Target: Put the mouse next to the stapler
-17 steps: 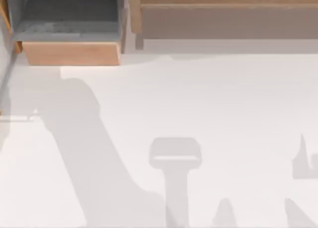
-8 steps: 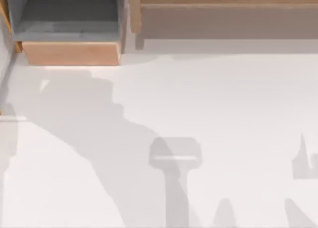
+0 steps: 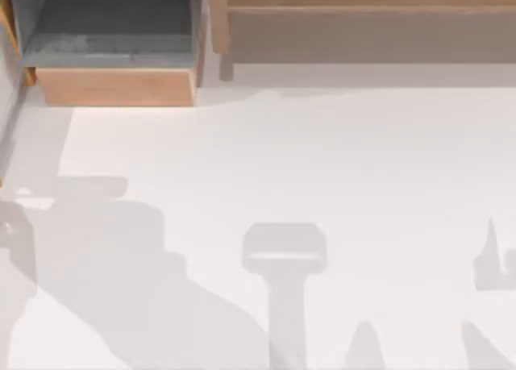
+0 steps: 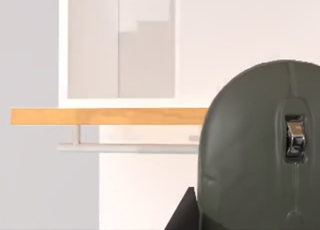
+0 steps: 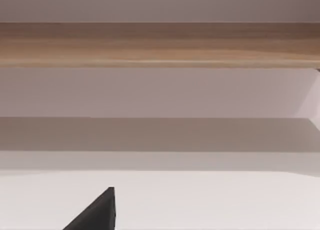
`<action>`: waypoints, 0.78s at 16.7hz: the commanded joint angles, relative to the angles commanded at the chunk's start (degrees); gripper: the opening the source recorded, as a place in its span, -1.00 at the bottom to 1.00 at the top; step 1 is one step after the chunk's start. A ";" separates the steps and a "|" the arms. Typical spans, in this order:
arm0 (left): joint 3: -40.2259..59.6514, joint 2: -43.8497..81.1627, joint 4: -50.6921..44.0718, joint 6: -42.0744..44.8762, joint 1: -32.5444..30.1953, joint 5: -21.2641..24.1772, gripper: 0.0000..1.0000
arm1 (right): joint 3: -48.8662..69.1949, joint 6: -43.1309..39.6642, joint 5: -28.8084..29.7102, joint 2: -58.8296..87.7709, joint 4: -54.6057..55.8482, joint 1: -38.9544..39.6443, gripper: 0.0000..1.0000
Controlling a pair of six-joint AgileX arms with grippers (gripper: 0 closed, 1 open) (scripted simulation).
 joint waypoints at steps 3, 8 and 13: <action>-10.22 -3.84 2.74 1.10 1.64 -0.56 -1.00 | 0.00 0.00 0.00 0.00 0.00 0.00 1.00; -25.29 -6.07 6.90 2.53 3.12 -1.22 -1.00 | 0.00 0.00 0.00 0.00 0.00 0.00 1.00; -34.09 -5.84 9.35 3.34 3.49 -1.56 -1.00 | 0.00 0.00 0.00 0.00 0.00 0.00 1.00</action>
